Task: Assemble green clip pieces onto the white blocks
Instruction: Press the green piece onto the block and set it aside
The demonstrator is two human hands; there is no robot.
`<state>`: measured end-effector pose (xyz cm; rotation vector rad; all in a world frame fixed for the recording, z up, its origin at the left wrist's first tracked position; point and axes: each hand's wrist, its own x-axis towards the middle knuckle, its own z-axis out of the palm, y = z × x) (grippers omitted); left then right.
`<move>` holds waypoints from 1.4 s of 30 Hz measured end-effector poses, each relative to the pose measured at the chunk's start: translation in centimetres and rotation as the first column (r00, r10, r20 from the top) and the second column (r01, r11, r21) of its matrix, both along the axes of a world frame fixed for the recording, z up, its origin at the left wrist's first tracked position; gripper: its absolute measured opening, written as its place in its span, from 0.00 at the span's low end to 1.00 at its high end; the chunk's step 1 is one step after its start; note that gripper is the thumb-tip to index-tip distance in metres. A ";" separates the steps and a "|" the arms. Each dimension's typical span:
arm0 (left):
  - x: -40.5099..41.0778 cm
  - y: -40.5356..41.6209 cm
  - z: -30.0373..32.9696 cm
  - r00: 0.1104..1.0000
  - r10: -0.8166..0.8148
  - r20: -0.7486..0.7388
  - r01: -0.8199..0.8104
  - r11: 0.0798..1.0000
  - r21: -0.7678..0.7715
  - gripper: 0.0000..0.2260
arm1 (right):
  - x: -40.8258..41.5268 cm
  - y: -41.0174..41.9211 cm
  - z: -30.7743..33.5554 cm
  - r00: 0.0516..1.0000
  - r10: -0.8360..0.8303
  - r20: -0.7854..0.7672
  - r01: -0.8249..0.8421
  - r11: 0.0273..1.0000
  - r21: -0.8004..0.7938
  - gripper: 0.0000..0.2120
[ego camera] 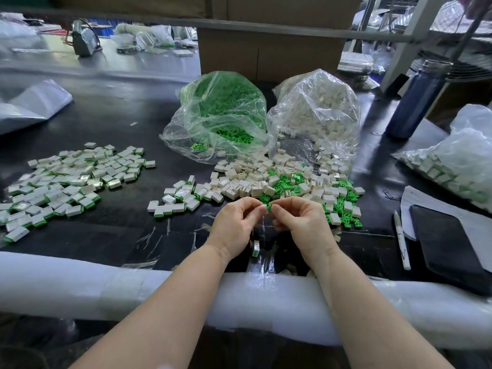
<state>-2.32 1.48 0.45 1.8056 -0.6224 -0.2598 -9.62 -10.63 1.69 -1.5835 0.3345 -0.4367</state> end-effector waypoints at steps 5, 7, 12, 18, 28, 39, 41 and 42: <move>0.0 0.0 0.0 1.000 -0.026 -0.004 0.026 0.999 0.045 0.05 | 0.2 0.1 -0.1 0.998 -0.029 -0.055 0.024 0.997 -0.077 0.05; 0.0 0.1 -0.1 0.999 -0.033 0.002 0.033 0.997 0.065 0.05 | 0.2 0.2 -0.1 0.997 -0.025 -0.080 0.016 0.994 -0.110 0.05; 0.0 0.2 -0.1 0.998 -0.051 0.026 0.048 0.993 0.110 0.06 | 0.0 0.2 0.0 0.993 -0.001 -0.119 -0.015 0.990 -0.138 0.07; -0.1 0.3 -0.2 0.995 -0.068 0.073 0.058 0.990 0.131 0.06 | 0.0 0.1 0.1 0.991 0.014 -0.134 -0.036 0.986 -0.162 0.09; -0.3 -0.1 0.1 0.998 -0.054 0.015 0.054 0.998 0.011 0.04 | 0.3 0.2 -0.2 0.999 -0.031 -0.008 0.030 0.998 -0.050 0.07; -0.2 -0.1 0.1 1.000 -0.010 0.028 0.009 0.999 0.048 0.04 | 0.2 -0.1 -0.3 1.000 -0.028 -0.015 0.028 1.000 0.003 0.06; -0.3 0.0 0.4 1.000 -0.031 -0.004 0.031 0.999 0.023 0.04 | 0.2 0.0 -0.4 0.999 -0.045 -0.023 0.044 0.999 -0.020 0.06; -0.3 0.0 0.4 0.999 -0.042 -0.021 0.042 0.999 0.012 0.04 | 0.3 0.0 -0.4 0.998 -0.051 -0.030 0.050 0.998 -0.033 0.06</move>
